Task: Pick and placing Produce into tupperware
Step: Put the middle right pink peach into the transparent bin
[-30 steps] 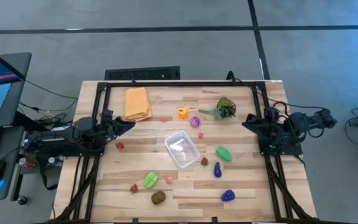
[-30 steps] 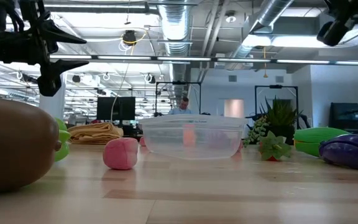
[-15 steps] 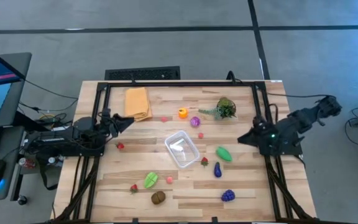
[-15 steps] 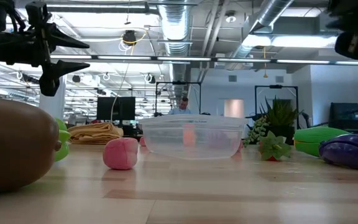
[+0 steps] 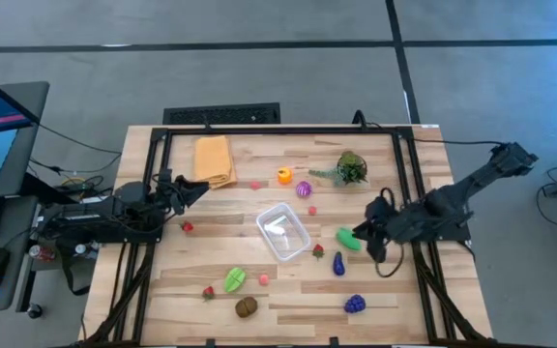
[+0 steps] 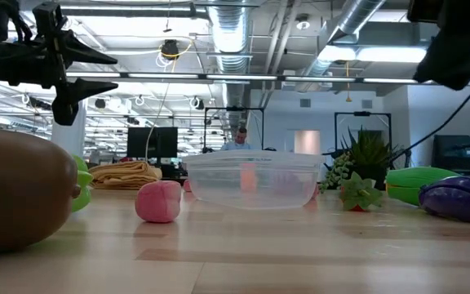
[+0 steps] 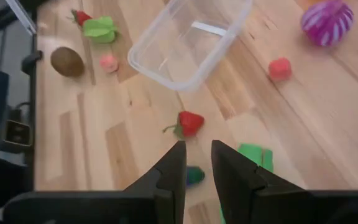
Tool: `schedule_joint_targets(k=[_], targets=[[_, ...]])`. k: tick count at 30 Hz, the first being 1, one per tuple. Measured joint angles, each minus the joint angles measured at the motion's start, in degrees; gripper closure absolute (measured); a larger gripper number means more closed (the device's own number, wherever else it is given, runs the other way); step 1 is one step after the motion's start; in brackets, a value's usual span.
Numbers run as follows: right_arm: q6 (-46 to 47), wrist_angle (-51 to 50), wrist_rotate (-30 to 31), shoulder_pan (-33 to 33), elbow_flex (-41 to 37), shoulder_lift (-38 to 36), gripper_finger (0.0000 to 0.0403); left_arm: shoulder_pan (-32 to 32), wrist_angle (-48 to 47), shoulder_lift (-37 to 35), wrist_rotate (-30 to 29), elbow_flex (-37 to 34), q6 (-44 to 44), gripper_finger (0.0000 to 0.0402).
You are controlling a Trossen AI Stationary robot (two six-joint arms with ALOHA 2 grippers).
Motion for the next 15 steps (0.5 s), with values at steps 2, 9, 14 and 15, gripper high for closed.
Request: schedule_joint_targets(k=[2,9,14,15], targets=[[-2.5,3.0,0.0,-1.1,0.0,3.0,0.0304,0.0,0.0,0.0,0.0,0.0,0.2,0.0211],[-10.0,9.6,0.4,-7.2,0.0,10.1,0.0264,0.0,0.0,0.0,0.0,0.0,0.3,0.0211],[-10.9,11.0,0.4,-13.5,0.0,13.3,0.0215,0.0,-0.1,0.0,0.8,0.0,0.3,0.0211],[-11.0,11.2,0.4,-14.7,0.0,14.0,0.0206,0.0,-0.1,0.0,1.0,0.0,0.3,0.0211]])
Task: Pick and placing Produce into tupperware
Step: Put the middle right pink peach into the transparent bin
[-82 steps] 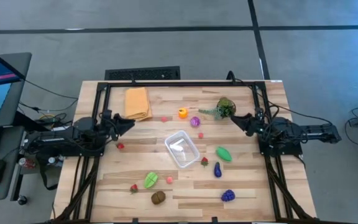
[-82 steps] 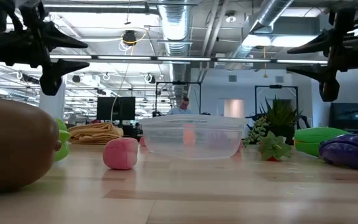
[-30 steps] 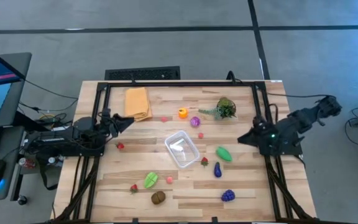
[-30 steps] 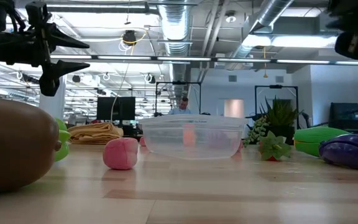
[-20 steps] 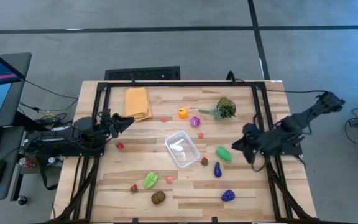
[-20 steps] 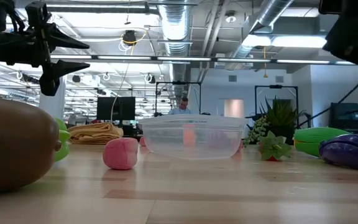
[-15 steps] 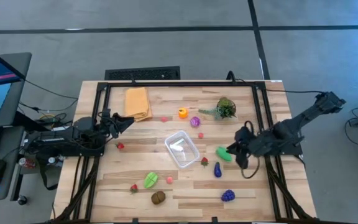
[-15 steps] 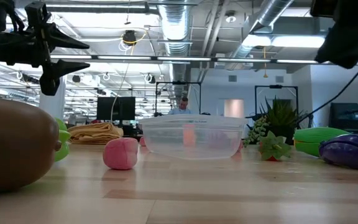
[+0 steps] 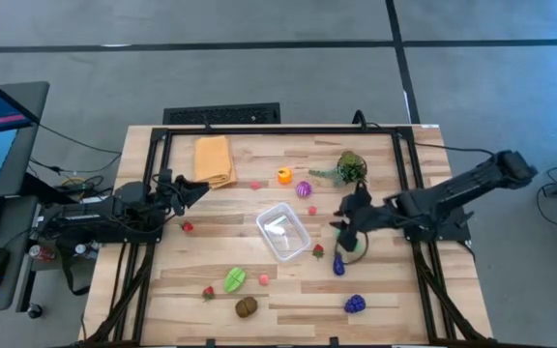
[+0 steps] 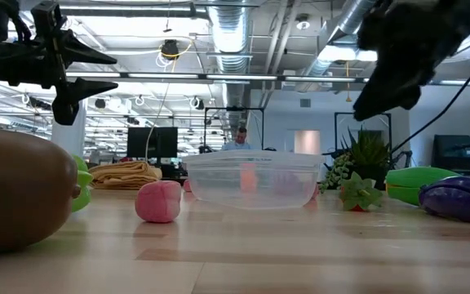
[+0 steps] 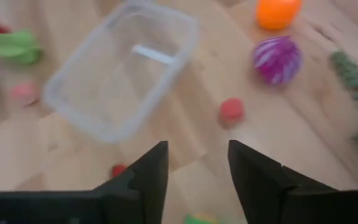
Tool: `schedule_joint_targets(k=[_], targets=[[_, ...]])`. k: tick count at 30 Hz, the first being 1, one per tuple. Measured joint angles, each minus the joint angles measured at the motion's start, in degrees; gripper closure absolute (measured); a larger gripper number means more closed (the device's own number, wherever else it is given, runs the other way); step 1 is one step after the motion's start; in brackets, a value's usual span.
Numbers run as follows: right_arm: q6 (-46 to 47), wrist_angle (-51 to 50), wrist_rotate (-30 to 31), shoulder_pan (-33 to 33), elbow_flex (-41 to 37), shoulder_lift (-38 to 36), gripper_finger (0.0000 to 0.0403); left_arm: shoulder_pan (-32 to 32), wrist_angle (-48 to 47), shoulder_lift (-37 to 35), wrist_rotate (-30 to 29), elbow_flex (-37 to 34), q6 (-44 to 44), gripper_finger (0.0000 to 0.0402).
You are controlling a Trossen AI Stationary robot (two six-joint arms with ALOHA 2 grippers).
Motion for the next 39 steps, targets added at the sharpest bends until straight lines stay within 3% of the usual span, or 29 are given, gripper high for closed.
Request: schedule_joint_targets(k=[4,11,25,39], targets=[[-0.3,1.8,-0.3,-3.9,0.0,3.2,0.0183,0.0,0.0,0.0,0.0,0.0,0.0,0.0211],[-6.0,8.5,-7.6,-7.8,0.0,10.0,0.0168,0.0,0.0,0.0,0.1,0.0,0.4,0.0211],[-6.5,16.3,-7.5,-11.2,0.0,19.5,0.0168,0.0,0.0,0.0,0.1,0.0,0.5,0.0211],[-7.3,17.3,-8.1,-14.7,0.0,20.7,0.0168,0.0,0.0,0.0,0.1,0.0,0.5,0.0211]])
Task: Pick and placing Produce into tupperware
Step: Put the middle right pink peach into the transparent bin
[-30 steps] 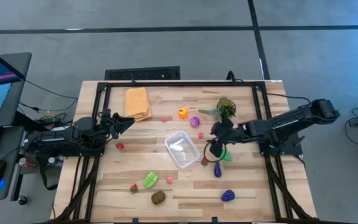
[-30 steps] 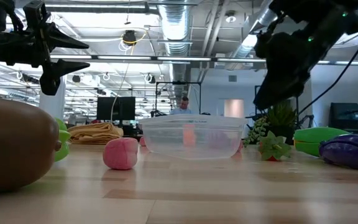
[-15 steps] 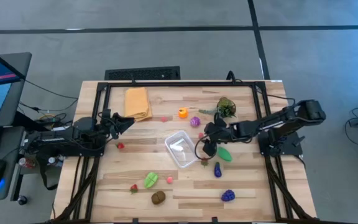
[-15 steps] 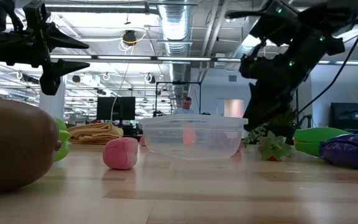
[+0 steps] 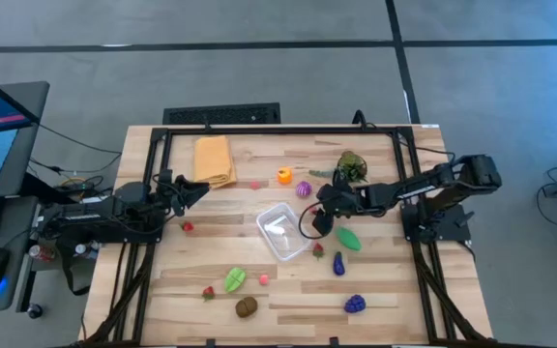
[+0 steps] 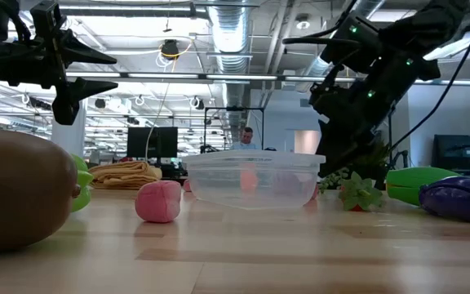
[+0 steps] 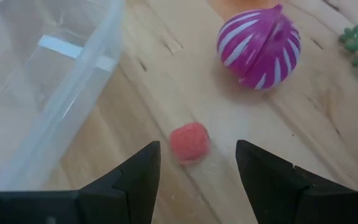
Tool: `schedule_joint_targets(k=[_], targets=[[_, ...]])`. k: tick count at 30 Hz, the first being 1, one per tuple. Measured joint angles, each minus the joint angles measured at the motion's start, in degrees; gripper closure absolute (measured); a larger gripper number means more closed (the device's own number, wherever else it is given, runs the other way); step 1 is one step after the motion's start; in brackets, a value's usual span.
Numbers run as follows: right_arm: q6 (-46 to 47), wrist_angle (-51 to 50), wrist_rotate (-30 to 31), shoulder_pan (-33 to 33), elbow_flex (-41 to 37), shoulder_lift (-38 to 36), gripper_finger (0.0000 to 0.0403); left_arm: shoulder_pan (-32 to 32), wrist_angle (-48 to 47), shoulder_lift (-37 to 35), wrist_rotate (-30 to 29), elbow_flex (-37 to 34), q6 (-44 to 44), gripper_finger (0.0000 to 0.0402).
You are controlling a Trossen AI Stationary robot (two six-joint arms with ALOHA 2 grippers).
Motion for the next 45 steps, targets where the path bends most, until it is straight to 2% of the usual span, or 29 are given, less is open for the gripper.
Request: schedule_joint_targets(k=[14,22,30,45], targets=[[-1.8,1.2,-1.4,-0.4,0.0,0.0,0.0168,0.0,0.0,0.0,0.0,0.0,1.9,0.0211],[0.3,4.5,-2.8,-0.2,0.0,4.3,0.0168,0.0,0.0,0.1,0.1,0.0,2.1,0.0211],[1.4,4.6,-2.7,-0.3,0.0,5.6,0.0171,0.0,-0.2,0.1,1.5,0.0,2.1,0.0211],[1.4,4.5,-2.4,-0.3,0.0,5.6,0.0278,0.0,-0.2,0.1,1.5,0.0,2.0,0.0211]])
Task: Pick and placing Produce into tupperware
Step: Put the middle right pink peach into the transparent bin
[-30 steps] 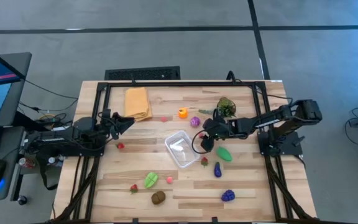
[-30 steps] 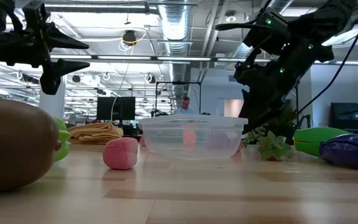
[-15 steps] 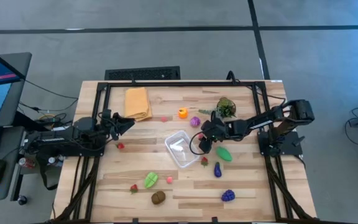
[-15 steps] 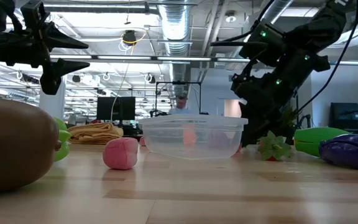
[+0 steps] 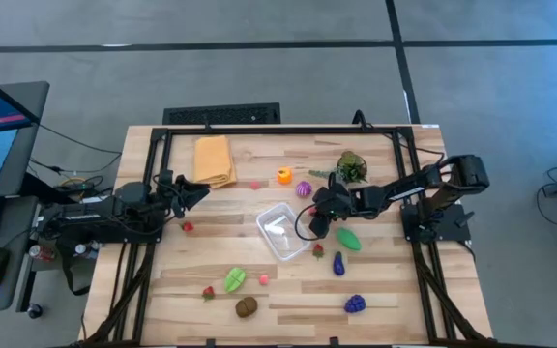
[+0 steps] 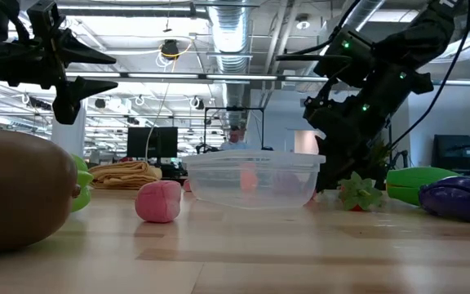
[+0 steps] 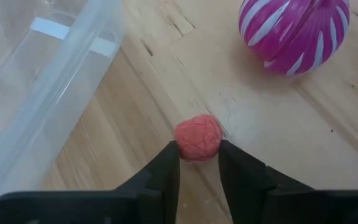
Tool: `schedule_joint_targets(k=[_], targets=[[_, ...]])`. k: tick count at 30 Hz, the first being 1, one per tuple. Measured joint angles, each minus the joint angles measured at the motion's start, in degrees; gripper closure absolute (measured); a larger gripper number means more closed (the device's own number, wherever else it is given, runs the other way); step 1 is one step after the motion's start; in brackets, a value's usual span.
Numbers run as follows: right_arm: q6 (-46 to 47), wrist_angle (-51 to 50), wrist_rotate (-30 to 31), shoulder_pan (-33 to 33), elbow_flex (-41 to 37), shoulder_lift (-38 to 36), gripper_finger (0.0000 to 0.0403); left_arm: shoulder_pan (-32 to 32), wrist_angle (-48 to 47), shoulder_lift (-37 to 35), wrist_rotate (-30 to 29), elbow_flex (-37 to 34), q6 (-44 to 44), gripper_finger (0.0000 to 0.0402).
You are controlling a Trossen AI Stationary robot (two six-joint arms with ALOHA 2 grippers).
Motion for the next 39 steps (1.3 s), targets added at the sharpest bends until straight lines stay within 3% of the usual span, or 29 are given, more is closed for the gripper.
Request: schedule_joint_targets(k=[17,27,39], targets=[[1.9,0.0,0.0,0.0,0.0,-1.2,0.029,0.0,0.0,0.0,0.0,0.0,-0.1,0.0211],[1.8,-0.9,-0.2,0.6,0.0,-9.3,0.029,0.0,0.0,0.0,0.0,0.0,-0.6,0.0211],[0.5,-0.8,-0.4,6.6,0.0,-17.5,0.029,0.0,0.0,0.0,-0.6,0.0,-0.6,0.0211]])
